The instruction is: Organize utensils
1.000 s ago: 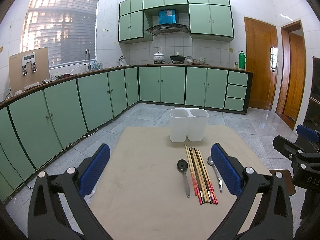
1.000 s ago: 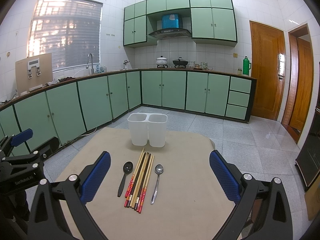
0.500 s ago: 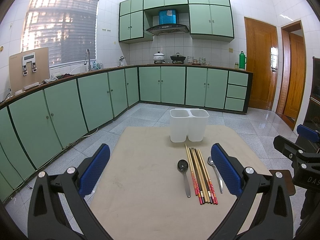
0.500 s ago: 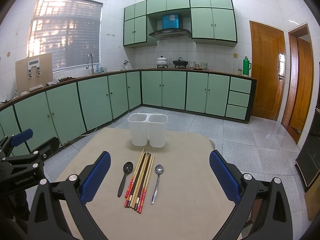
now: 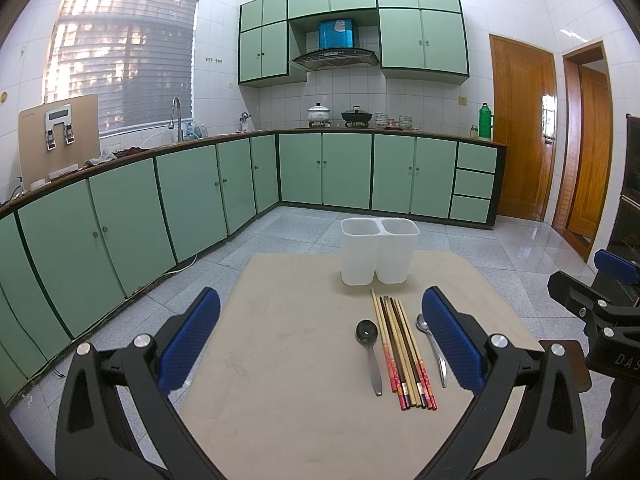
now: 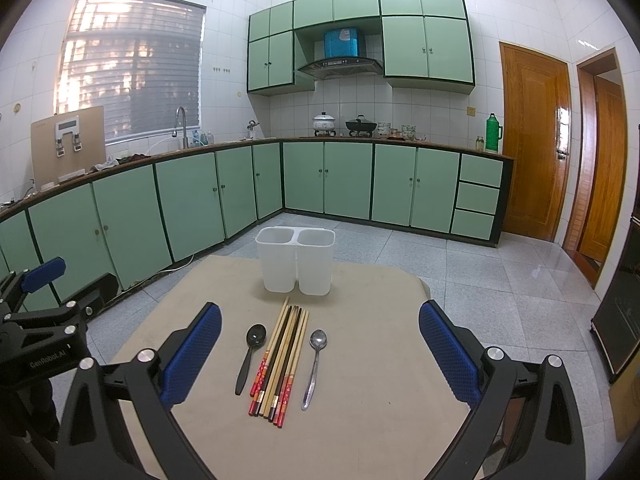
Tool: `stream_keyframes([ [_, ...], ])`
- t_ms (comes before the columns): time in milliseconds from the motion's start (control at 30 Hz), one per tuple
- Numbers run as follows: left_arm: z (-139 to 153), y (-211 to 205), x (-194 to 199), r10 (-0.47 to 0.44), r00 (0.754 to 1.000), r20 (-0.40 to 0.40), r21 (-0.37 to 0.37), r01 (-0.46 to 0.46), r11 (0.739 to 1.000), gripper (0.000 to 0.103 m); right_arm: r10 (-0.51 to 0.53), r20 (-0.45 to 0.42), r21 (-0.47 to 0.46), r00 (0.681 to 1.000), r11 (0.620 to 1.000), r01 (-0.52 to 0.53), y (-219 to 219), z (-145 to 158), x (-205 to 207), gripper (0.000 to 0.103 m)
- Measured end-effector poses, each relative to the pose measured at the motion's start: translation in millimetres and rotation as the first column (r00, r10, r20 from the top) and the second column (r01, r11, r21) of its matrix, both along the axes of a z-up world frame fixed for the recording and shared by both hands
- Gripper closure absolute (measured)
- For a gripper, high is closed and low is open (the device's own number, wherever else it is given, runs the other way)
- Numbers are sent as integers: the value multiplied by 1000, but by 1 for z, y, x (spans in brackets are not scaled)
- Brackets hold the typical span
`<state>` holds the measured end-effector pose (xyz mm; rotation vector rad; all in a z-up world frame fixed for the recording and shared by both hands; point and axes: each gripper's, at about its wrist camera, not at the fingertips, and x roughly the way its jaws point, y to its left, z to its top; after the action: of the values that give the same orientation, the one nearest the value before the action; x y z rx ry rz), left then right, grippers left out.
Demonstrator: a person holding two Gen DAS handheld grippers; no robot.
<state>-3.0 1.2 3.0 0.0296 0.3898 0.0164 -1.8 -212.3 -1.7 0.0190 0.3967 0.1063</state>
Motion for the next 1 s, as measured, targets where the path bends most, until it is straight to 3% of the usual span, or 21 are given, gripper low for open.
stream_keyframes([
  [267, -2, 18, 14, 25, 999, -20, 10, -25, 1000, 5, -8, -12, -14, 1000, 1000, 7, -2, -3, 10, 6],
  [467, -29, 34, 60, 37, 992, -116, -1, -38, 999, 5, -3, -91, 9, 996, 1000, 4, -9, -25, 54, 12],
  [633, -62, 39, 106, 49, 977, -207, 40, -42, 998, 5, 5, -186, -18, 983, 1000, -8, -3, -57, 102, 18],
  [1000, -127, 43, 176, 30, 929, -370, 40, -17, 999, 5, 66, -444, -32, 893, 995, -90, 18, -147, 203, 47],
])
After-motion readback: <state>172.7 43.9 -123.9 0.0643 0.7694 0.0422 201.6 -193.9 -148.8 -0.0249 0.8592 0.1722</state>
